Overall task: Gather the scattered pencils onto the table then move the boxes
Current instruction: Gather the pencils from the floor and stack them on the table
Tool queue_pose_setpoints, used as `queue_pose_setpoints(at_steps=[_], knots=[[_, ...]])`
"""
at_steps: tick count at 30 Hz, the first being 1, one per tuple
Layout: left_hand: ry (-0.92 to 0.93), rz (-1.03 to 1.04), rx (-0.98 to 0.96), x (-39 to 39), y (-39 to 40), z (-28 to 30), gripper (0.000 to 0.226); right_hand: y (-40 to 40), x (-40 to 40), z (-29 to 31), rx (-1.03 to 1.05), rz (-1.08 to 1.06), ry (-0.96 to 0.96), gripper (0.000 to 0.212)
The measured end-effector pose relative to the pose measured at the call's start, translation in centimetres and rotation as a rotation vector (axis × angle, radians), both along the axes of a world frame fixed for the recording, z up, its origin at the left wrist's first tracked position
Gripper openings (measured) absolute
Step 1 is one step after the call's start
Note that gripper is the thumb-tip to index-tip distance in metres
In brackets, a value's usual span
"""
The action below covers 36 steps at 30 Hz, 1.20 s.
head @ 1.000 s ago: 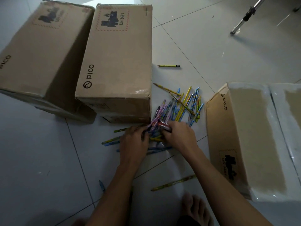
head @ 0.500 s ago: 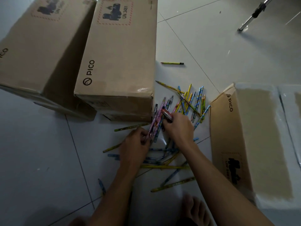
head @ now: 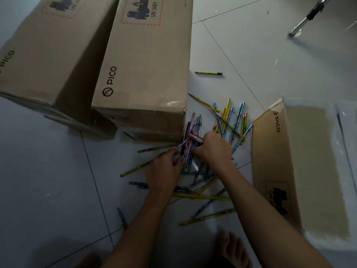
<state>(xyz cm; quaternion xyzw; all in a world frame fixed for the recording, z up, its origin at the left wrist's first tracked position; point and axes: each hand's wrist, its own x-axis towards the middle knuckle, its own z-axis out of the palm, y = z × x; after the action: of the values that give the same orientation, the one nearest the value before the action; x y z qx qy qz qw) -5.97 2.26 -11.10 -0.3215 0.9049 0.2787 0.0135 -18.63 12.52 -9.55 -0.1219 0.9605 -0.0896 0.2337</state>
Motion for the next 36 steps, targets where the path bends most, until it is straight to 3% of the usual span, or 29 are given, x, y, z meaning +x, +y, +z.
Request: queue_pose_setpoints(at_steps=[5,9,13,16,21,23,26,36], knots=[[-0.069,-0.021,-0.033,-1.4,0.2,0.4,0.027,2.1,0.4,-0.4,0.001,-0.053,-0.154,0.037],[-0.110,-0.019,0.043,-2.3,0.7,0.7,0.021,4.2,0.8,-0.1,-0.247,-0.173,-0.306,0.038],[-0.055,0.006,0.130,-2.0,1.6,0.6,0.018,5.0,2.0,0.1,-0.441,-0.243,-0.274,0.045],[0.076,0.086,0.402,-2.1,1.5,0.6,0.009,5.3,2.4,-0.1,-0.535,-0.280,-0.212,0.048],[0.125,0.218,0.972,-2.8,1.1,1.8,0.024,4.7,2.5,-0.3,-0.671,-0.336,-0.205,0.039],[0.126,0.201,1.072,-2.7,1.3,2.3,0.027,4.6,2.5,-0.3,-0.766,-0.384,-0.255,0.031],[0.111,0.191,1.102,-2.5,1.5,2.4,0.026,4.6,2.4,0.1,-0.838,-0.409,-0.309,0.023],[0.010,0.135,1.053,-2.3,0.7,2.4,0.020,4.7,2.8,0.6,-0.917,-0.396,-0.445,0.023]])
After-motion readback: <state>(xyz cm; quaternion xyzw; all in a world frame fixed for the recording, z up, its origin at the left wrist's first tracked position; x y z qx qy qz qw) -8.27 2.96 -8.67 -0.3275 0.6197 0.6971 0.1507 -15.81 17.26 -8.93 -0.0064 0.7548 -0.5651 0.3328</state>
